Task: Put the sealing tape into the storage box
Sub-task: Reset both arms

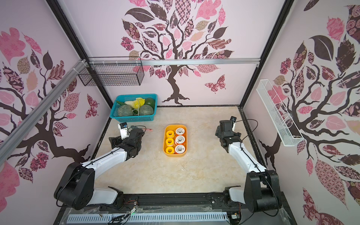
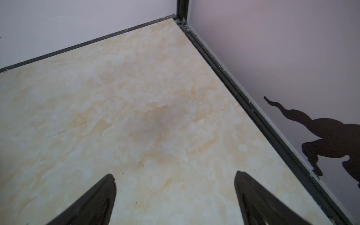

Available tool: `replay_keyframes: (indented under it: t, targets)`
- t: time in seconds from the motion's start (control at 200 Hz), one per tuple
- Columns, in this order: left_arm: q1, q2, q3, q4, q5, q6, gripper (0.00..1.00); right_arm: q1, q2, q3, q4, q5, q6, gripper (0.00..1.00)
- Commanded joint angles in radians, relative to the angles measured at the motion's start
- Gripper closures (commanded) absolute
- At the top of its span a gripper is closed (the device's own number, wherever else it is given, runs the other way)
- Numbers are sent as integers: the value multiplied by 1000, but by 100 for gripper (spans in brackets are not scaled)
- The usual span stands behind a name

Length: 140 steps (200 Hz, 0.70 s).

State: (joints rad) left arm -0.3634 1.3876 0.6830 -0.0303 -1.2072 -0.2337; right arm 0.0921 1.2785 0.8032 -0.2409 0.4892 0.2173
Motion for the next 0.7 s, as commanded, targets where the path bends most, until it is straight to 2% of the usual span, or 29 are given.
replay_keyframes:
  t: [0.0,0.255,0.435,0.525,0.695]
  targets:
    - [26,1,-67,173,87,94,2,-3,-28,-62,173,62,-57,1]
    - [88,-34,-165,371,344,152,2,-9,-25,-212,483,-42,-202,1]
    - [157,-40,-238,515,526,133,2,-38,-23,-288,638,-236,-245,1]
    - [210,-41,-264,557,630,105,2,-46,-4,-310,700,-293,-249,1]
    - [229,-32,-304,686,693,146,2,-57,51,-352,846,-380,-253,1]
